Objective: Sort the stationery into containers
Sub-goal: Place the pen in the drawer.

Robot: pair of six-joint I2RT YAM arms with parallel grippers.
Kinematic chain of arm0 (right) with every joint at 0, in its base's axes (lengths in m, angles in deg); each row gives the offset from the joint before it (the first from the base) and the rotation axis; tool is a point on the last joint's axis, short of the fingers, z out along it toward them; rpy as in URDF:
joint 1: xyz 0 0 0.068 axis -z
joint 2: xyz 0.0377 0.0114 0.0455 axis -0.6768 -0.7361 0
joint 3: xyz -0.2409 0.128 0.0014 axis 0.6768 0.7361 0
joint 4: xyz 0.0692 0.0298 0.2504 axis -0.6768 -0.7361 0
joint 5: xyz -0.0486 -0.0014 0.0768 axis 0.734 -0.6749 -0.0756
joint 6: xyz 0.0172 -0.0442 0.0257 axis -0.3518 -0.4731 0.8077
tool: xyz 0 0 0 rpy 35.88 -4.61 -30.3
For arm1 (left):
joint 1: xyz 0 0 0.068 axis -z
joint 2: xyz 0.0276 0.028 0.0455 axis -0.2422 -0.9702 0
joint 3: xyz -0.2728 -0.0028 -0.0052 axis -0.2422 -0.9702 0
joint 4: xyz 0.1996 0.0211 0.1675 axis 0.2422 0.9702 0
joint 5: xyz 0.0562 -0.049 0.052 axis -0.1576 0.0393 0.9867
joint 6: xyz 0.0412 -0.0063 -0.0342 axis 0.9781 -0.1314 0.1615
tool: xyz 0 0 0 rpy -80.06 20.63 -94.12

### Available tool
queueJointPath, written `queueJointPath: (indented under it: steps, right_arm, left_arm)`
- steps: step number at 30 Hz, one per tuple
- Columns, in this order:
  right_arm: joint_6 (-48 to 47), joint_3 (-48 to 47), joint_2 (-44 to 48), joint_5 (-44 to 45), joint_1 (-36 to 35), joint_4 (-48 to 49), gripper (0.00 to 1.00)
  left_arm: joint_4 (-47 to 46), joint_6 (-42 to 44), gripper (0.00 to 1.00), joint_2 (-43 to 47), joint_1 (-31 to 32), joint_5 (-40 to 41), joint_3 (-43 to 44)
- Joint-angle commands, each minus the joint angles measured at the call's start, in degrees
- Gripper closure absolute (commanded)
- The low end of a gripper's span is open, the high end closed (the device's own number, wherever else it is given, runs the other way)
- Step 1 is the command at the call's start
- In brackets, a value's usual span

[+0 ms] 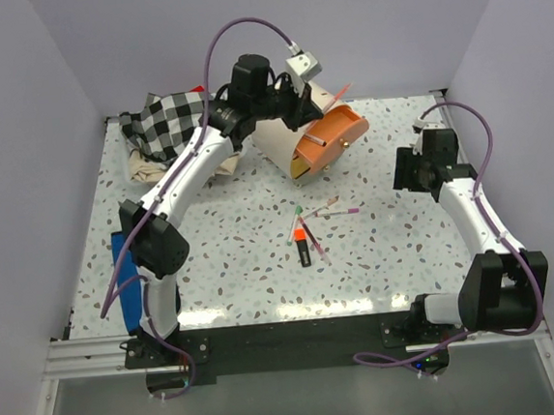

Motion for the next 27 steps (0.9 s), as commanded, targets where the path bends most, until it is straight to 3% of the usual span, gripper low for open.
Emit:
queueJointPath:
  steps: [1, 3, 7, 8, 11, 13, 17, 19, 20, 21, 23, 27]
  right_arm:
    - [0.4, 0.59, 2.03, 0.35, 0.38, 2.08, 0.37]
    - [0.4, 0.68, 1.94, 0.09, 0.47, 2.08, 0.37]
    - [0.22, 0.68, 1.42, 0.0, 0.64, 2.26, 0.37]
    - [0.13, 0.68, 1.42, 0.17, 0.64, 2.34, 0.37]
    - [0.13, 0.59, 1.07, 0.17, 0.73, 2.34, 0.37]
    - [0.13, 0.41, 0.89, 0.0, 0.82, 2.26, 0.37]
    - [-0.48, -0.11, 0.89, 0.17, 0.99, 1.64, 0.37]
    - [-0.92, -0.55, 1.06, -0.17, 0.91, 0.77, 0.37]
    - [-1.44, -0.55, 1.15, -0.35, 0.91, 0.5, 0.37]
    - [-1.53, -0.38, 1.33, -0.53, 0.91, 0.24, 0.37]
    - [-1.54, 0.06, 1.42, -0.79, 0.91, -0.03, 0.37]
    - [-0.22, 0.68, 1.07, -1.32, 0.91, 0.41, 0.37]
  left_arm:
    - [-2.76, -3.15, 1.0, -1.72, -0.01, 1.59, 1.1]
    - [-2.93, -3.5, 0.99, -2.07, -0.01, 2.12, 0.84]
    - [-2.85, -5.44, 0.84, -2.42, -0.01, 3.97, 0.39]
    - [-2.85, -5.61, 0.66, -2.25, -0.01, 4.49, 0.31]
    - [-2.93, -5.88, 0.43, -1.9, -0.01, 5.29, 1.01]
    - [-3.81, -6.4, 0.34, -0.33, -0.09, 3.81, 1.88]
    - [-3.2, -5.18, 0.31, 5.21, -0.36, 0.89, 0.93]
    - [-4.42, -2.29, 0.3, 13.19, -1.58, 1.5, -8.0]
    - [-7.21, -1.32, 0.3, 16.7, -2.11, 3.16, -18.31]
    - [-8.81, 0.87, 0.29, 23.87, -2.72, 3.96, -23.98]
    - [-10.05, 2.73, 0.28, 30.07, -3.96, 8.24, -37.58]
    - [-7.42, -1.88, 0.36, 39.39, -4.22, 14.16, -52.14]
